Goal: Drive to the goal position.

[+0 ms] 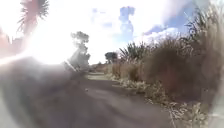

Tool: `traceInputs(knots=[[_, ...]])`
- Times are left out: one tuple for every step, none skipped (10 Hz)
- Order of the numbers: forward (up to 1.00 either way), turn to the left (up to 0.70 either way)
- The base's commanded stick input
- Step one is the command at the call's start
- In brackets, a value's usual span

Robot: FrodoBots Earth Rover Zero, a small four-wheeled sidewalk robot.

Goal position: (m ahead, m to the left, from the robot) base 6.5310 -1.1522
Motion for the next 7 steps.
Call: traceInputs(knots=[[0.5,0.01],[0.5,0.01],[0.5,0.01],[0.5,0.01],[0.5,0.01],[0.5,0.01],[0.5,0.01]])
